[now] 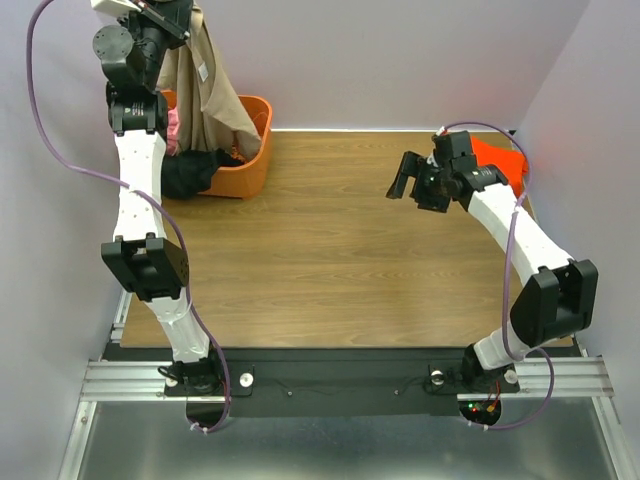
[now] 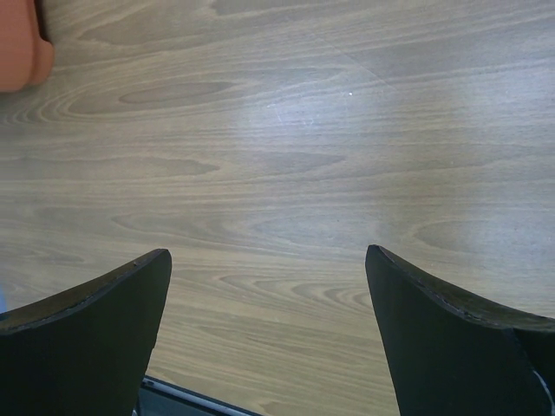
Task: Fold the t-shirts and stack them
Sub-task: Move the tshirt to the center of the board
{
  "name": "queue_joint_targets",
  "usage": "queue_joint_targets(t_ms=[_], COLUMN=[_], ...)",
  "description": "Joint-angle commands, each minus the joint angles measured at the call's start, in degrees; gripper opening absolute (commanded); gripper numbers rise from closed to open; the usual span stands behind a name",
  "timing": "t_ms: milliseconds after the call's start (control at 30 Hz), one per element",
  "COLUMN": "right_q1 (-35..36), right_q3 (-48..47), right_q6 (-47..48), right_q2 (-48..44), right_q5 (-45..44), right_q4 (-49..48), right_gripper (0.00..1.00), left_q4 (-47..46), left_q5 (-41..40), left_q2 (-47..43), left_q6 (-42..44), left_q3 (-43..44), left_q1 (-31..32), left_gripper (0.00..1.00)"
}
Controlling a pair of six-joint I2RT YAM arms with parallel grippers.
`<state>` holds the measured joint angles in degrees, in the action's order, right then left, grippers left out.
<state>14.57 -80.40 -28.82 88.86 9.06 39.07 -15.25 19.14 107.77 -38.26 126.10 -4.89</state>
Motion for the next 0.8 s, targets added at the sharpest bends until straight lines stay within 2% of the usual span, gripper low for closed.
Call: queue_joint_targets(t_ms=[0, 133, 333, 533, 767], right_q1=[-0.2, -0.2, -0.2, -0.2, -0.2], right_q3=[1.0, 1.6, 2.0, 2.9, 2.6], right_q6=[0.9, 1.1, 1.5, 1.7, 1.8], right_q2=[-3.6, -4.6, -4.9, -5.6, -5.5], right_q5=[0.3, 0.5, 1.3, 0.8, 0.3], right_q4=[-1.6, -1.6, -1.6, -1.6, -1.7], right_gripper=[0.99, 0.99, 0.99, 0.99, 0.99], left_q4=[-11.5, -15.9, -23.3, -35.4, -38.6], left_q5=[5.3, 5.7, 3.4, -1.0, -1.7], left_q2=[-4.4, -5.5, -3.0, -2.1, 0.0], left_q6=[-2.5, -5.1, -12.4, -20.1, -23.9], left_q3=[0.6, 0.9, 6.4, 5.5, 10.1], left_q1=[0.3, 0.4, 0.3, 0.3, 0.3], left_gripper=[0.0, 0.0, 0.0, 0.0, 0.0])
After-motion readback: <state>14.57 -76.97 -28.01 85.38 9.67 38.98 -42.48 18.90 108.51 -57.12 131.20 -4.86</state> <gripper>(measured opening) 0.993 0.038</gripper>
